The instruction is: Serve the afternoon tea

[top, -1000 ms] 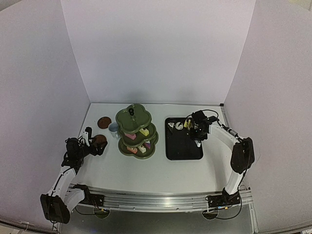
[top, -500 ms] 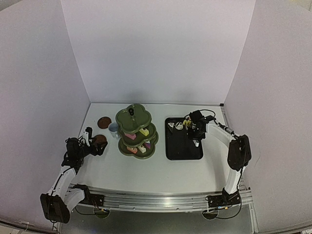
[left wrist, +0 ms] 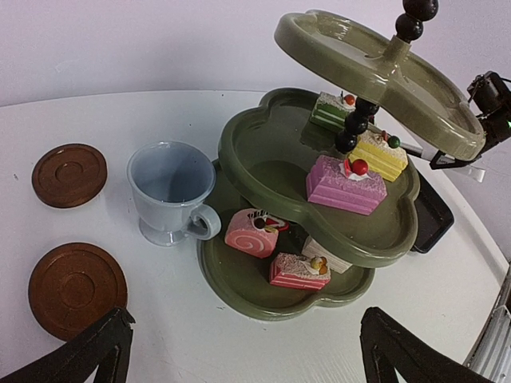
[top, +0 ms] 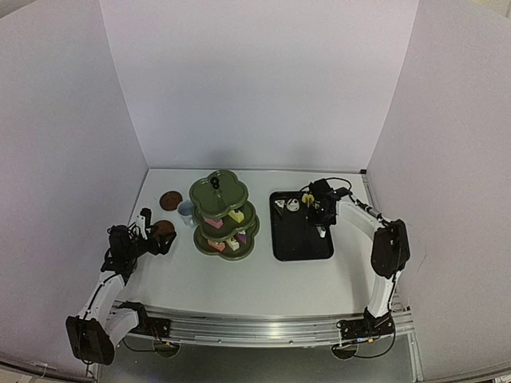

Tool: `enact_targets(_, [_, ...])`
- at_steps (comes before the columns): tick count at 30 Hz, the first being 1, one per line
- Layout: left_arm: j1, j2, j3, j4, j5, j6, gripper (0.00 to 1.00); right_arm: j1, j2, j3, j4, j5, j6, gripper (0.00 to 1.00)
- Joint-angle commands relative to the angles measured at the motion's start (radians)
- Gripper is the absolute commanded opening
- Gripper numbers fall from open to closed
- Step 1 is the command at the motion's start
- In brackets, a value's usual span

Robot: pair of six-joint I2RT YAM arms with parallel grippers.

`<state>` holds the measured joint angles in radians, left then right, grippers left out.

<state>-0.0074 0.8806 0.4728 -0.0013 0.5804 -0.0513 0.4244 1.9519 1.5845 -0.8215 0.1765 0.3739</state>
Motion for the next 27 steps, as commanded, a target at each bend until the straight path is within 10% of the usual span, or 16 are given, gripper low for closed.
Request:
enact_targets(1, [0.001,0.002,0.034,0.007,-0.002,0.014,1.0,-0.002,0.009,0.039,0.038,0.049,0.032,0.15])
enact_targets(6, [0.001,-0.001,0.033,0.007,-0.004,0.014,1.0,-0.002,0.002,0.019,0.038,0.049,0.034,0.0])
enact_targets(27, [0.001,0.006,0.029,0.02,-0.002,0.009,1.0,0.012,-0.186,-0.108,0.068,0.043,-0.05,0.0])
